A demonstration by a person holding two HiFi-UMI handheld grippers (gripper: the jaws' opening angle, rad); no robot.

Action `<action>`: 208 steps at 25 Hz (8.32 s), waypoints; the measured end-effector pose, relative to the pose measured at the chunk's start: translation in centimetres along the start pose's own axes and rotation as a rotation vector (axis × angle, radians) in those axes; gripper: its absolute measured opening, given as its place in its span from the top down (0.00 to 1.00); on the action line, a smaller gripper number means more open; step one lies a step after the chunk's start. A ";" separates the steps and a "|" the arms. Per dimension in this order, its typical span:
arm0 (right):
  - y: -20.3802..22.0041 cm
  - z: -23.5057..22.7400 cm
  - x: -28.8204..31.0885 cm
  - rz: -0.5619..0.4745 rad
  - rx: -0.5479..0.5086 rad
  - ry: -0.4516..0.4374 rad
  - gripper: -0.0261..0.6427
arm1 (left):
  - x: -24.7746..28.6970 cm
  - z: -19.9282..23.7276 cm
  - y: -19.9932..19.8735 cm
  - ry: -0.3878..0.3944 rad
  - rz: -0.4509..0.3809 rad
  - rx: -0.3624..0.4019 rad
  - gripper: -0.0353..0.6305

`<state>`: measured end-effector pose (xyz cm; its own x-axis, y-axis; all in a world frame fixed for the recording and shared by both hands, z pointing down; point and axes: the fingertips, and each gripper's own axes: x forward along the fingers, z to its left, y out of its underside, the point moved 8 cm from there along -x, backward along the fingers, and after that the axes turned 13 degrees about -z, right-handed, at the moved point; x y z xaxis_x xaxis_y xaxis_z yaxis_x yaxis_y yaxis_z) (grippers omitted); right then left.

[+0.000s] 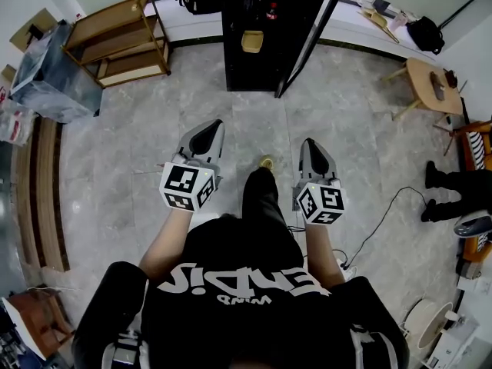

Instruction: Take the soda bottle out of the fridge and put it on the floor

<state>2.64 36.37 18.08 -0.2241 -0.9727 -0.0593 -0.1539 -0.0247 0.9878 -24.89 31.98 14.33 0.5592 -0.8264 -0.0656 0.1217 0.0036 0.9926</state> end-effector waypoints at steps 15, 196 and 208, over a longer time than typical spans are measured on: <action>-1.4 -8.1 16.4 0.052 0.014 -0.073 0.93 | 16.5 5.2 0.2 -0.025 0.025 -0.043 0.94; 43.8 -26.4 40.7 -0.029 0.103 -0.075 0.93 | 53.9 22.9 49.1 0.085 0.034 0.104 0.50; 52.9 -26.0 39.2 -0.060 0.094 -0.131 0.93 | 50.2 22.6 55.1 0.135 -0.010 0.098 0.50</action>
<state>10.79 -9.04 71.74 -0.3348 -0.9315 -0.1420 -0.2590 -0.0540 0.9644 -8.70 -22.02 68.01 0.6646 -0.7426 -0.0823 0.0509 -0.0648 0.9966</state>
